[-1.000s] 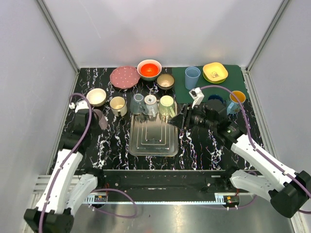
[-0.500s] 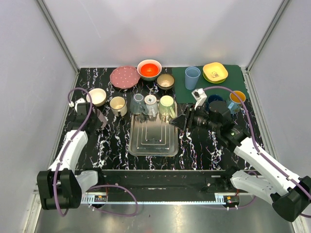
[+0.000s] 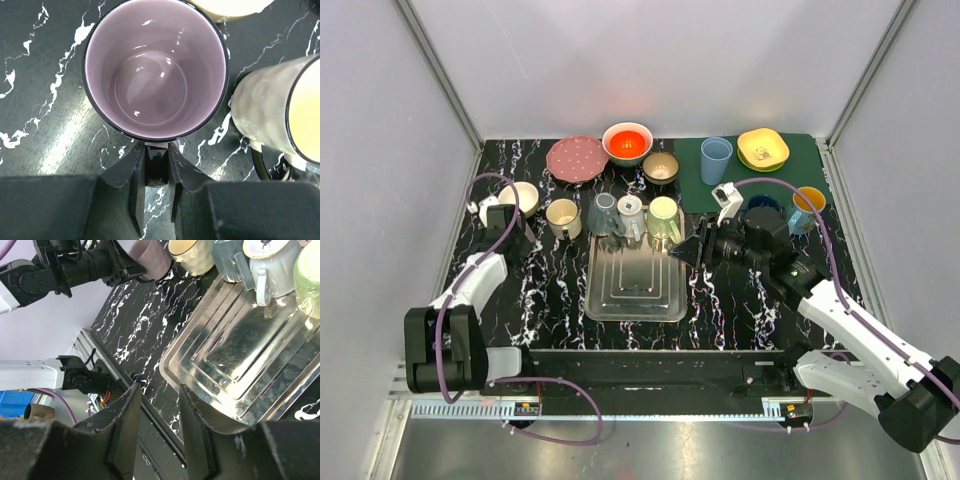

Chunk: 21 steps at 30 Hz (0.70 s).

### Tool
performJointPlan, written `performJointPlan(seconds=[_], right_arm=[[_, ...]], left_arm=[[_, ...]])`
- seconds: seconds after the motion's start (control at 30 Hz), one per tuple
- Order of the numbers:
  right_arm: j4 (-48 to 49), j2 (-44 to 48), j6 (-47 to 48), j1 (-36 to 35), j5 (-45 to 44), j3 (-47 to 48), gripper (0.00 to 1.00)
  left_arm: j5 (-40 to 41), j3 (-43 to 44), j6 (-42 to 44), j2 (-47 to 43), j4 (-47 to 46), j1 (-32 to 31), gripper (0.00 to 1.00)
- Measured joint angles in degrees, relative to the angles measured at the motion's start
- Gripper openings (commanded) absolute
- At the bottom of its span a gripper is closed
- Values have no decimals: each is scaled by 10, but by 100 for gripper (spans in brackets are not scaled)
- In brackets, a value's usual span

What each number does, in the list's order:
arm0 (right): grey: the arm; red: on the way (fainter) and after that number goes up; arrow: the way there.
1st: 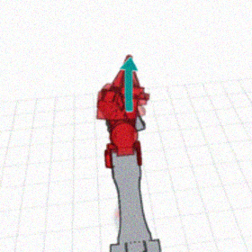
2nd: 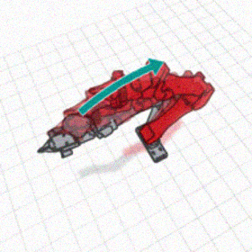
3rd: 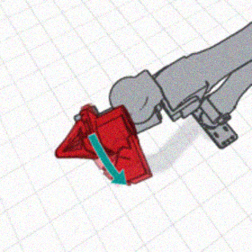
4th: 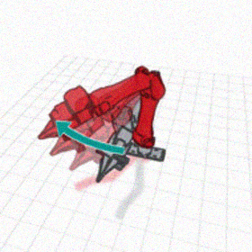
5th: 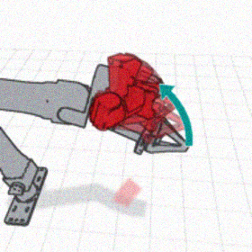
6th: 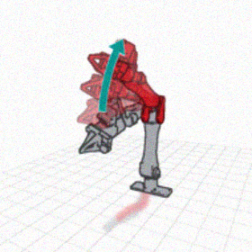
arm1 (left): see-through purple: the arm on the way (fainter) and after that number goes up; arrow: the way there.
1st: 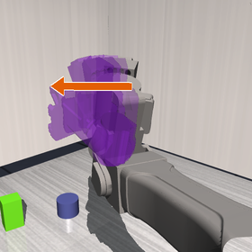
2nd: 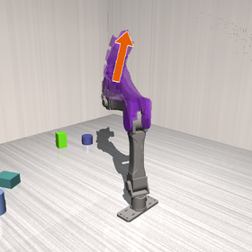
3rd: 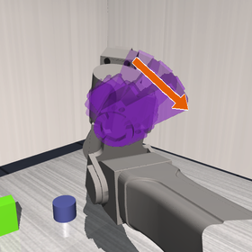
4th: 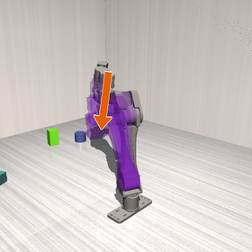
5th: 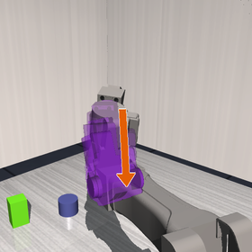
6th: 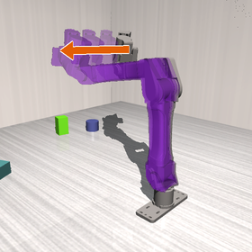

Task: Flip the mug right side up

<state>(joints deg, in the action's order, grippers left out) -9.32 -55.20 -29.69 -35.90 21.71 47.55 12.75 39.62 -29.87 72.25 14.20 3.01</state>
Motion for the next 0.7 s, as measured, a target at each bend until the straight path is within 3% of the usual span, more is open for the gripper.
performJointPlan(seconds=[0.1,0.17,0.27,0.57,0.6,0.67,0.7], right_arm=[[0,-8,2,0,-3,0,43],[0,-13,3,0,-5,0,43],[-2,-18,5,0,-12,0,43],[-5,-40,11,0,-19,0,51],[-10,-45,12,0,-27,2,52],[-32,-62,9,0,-63,13,56],[-42,-72,7,0,-89,18,58]], left_arm=[[12,8,3,23,-15,0,11],[18,13,3,34,-18,0,25],[22,17,4,40,-16,0,38],[28,16,-3,9,47,0,61],[30,16,-5,-1,58,0,66],[30,13,-12,-29,76,0,99],[29,8,-17,-54,86,-3,99]])
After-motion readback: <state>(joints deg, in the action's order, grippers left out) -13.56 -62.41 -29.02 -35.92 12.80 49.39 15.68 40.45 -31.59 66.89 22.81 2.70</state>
